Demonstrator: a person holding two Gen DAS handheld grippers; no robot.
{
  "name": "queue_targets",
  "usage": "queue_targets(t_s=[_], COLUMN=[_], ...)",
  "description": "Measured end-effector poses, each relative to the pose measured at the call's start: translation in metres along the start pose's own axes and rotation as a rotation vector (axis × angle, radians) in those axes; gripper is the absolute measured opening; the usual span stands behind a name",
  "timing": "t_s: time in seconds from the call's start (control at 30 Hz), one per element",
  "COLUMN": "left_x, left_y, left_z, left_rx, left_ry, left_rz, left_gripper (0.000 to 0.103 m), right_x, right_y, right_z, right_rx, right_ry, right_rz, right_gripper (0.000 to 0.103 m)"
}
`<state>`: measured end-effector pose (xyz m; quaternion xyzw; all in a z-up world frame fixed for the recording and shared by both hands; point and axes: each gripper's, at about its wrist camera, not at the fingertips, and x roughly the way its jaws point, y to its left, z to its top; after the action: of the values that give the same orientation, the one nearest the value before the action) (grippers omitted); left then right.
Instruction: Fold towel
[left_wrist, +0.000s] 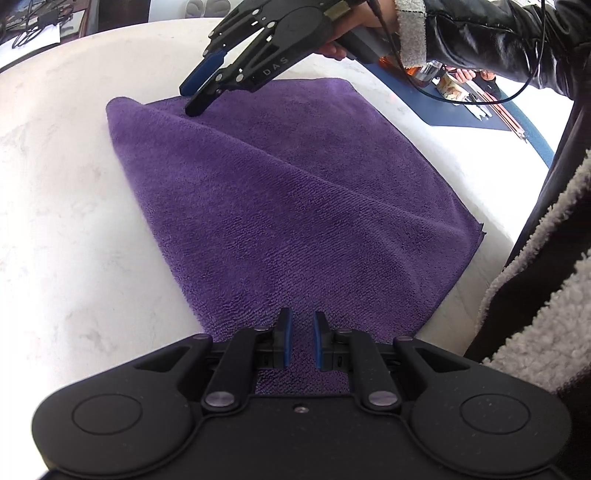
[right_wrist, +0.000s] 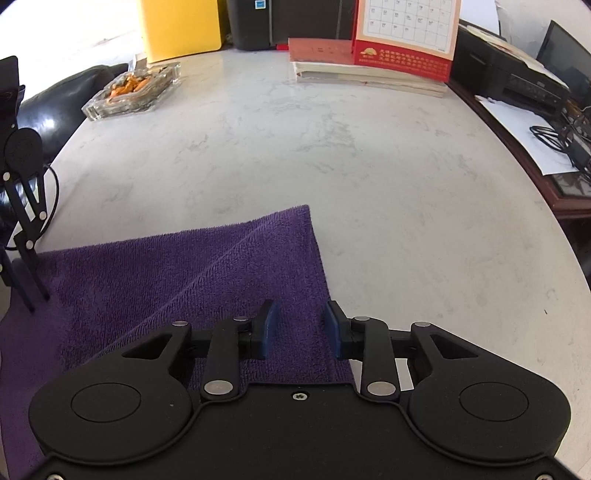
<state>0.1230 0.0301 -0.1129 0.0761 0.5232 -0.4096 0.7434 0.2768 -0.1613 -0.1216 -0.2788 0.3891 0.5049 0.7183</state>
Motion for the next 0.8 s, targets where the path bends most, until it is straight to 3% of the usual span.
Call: queue_targets(t_s=[0.17,0.23,0.3,0.37,0.8], left_x=[-0.0003,-0.0006,-0.0013,-0.0017,-0.0017], left_y=[0.0017,0.0024,0.0029,0.0029,0.0004], left_z=[-0.0018,-0.0027,-0.0038,-0.0044,-0.0037], left_rx=[-0.006,-0.008,-0.011,-0.012,-0.005], left_ry=[-0.003,-0.005,-0.004,0.000,0.030], left_rz=[-0.003,-0.003,-0.003,-0.004,0.008], left_gripper=[0.011,0.011,0.011,0.011,0.011], right_x=[0.0003,0.0003,0.0003,-0.0002,-0.0013], right_y=[-0.0016,-0.0022,-0.0026,-0.0017,-0.0047], right_z=[-0.0003,-0.0002,-0.0001,-0.0004,-0.0015], right_rx=[-0.004,-0.005,-0.006,-0.013,-0.050], right_ry=[0.008,0.011,0.014,0.015,0.002], right_rz=[0.014,0.022,0.032,0.031,-0.051], right_gripper=[0.028,0.023,0.010,0.008,0.004])
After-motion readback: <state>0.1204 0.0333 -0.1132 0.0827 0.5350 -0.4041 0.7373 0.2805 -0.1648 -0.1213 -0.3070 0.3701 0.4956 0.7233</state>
